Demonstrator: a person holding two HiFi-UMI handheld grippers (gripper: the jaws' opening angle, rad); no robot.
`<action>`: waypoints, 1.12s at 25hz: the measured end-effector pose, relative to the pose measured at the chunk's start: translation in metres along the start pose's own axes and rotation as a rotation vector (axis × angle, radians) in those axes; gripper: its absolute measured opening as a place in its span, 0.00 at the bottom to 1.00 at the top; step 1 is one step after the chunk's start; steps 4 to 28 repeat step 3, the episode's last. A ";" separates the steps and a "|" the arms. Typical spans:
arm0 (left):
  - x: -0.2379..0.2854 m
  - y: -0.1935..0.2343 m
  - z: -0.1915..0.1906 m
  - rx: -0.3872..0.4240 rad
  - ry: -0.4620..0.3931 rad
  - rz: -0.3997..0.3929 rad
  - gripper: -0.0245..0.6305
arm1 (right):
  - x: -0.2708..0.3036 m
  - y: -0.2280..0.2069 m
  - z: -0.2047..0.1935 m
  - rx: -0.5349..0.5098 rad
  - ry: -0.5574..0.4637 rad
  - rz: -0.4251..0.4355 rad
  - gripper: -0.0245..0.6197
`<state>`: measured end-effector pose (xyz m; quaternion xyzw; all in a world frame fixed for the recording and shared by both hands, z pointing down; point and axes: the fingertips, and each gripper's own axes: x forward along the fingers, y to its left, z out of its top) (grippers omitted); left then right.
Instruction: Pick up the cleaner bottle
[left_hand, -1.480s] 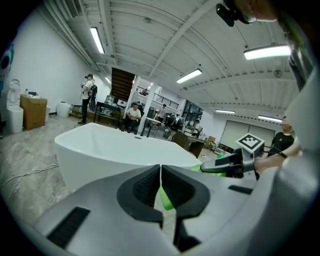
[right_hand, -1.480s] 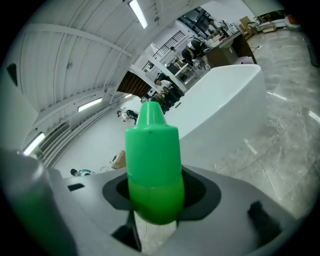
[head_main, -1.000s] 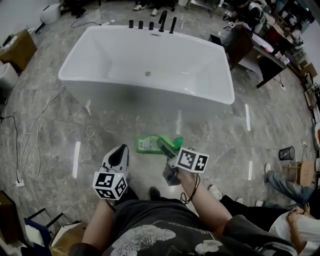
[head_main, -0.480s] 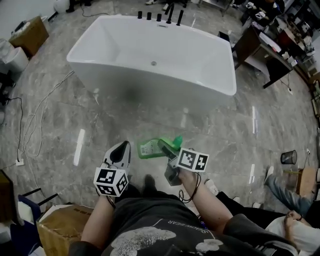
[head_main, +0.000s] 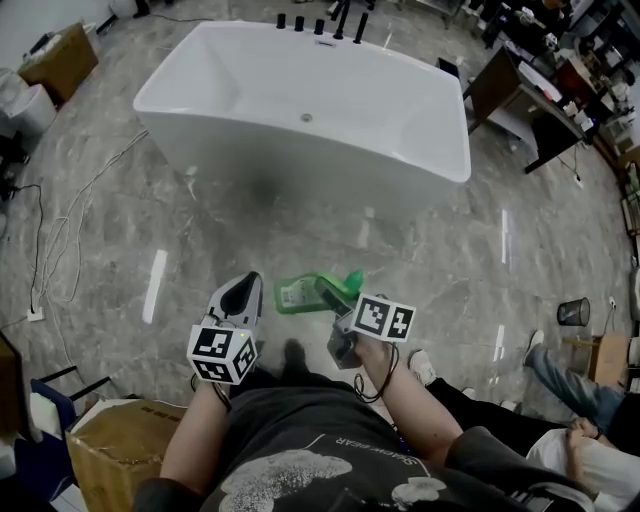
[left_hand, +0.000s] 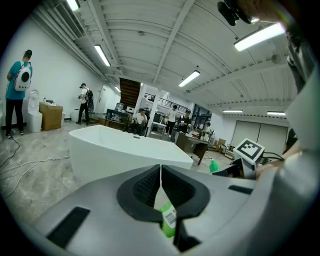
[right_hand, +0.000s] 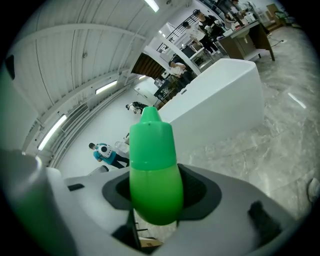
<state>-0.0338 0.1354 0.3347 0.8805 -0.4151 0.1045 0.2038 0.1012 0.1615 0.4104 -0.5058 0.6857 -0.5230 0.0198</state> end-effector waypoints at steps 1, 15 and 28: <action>-0.001 -0.001 0.000 0.002 0.000 -0.002 0.07 | -0.001 0.000 -0.001 0.000 -0.003 0.000 0.34; -0.003 -0.002 0.000 0.008 -0.002 -0.007 0.07 | -0.003 0.002 -0.001 0.000 -0.009 0.003 0.34; -0.003 -0.002 0.000 0.008 -0.002 -0.007 0.07 | -0.003 0.002 -0.001 0.000 -0.009 0.003 0.34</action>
